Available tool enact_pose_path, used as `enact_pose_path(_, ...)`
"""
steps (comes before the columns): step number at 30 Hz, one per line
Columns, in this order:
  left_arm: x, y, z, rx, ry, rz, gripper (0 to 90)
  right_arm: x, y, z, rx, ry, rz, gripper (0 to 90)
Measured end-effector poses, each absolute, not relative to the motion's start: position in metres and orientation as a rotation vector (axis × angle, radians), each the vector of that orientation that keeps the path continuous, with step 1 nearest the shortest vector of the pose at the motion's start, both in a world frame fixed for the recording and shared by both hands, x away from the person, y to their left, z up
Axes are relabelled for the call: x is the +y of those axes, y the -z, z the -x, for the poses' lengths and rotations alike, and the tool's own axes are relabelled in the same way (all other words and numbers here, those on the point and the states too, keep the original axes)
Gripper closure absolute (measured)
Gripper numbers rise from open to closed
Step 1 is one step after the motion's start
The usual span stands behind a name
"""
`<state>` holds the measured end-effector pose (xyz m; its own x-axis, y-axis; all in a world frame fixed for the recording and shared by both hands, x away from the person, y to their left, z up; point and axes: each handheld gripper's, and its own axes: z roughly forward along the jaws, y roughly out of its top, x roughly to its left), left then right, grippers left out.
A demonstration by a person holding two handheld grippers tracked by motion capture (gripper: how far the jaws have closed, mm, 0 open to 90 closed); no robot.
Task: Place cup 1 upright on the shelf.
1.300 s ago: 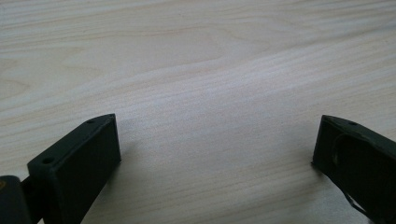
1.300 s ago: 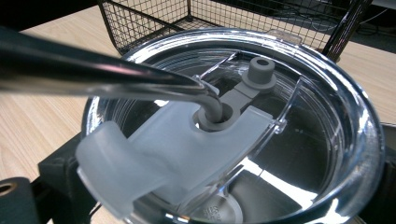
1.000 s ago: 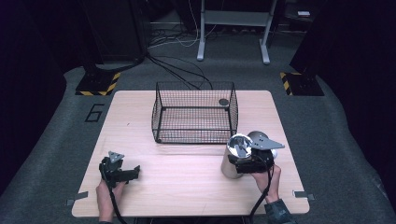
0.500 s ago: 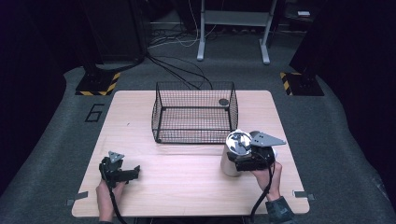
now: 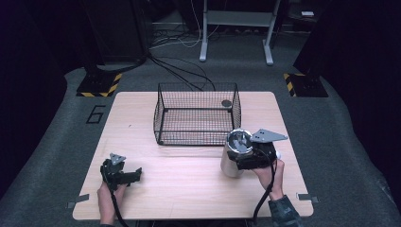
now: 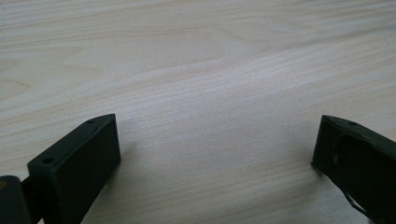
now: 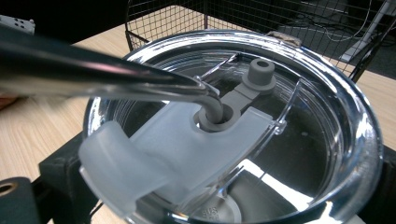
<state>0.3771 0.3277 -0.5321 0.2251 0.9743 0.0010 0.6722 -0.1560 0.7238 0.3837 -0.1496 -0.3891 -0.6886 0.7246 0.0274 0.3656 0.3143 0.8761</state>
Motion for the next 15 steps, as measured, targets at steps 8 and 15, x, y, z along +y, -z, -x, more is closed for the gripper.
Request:
enact_pose_path(8,0.328,0.532,-0.377,1.508,-0.648,-1.918,0.4,-0.144,0.378,-0.389,2.231,-1.340,-0.938,3.4)
enact_pose_path(15,0.328,0.532,-0.377,1.508,-0.647,-1.917,0.3,-0.137,0.366,-0.394,2.241,-1.349,-0.914,3.3)
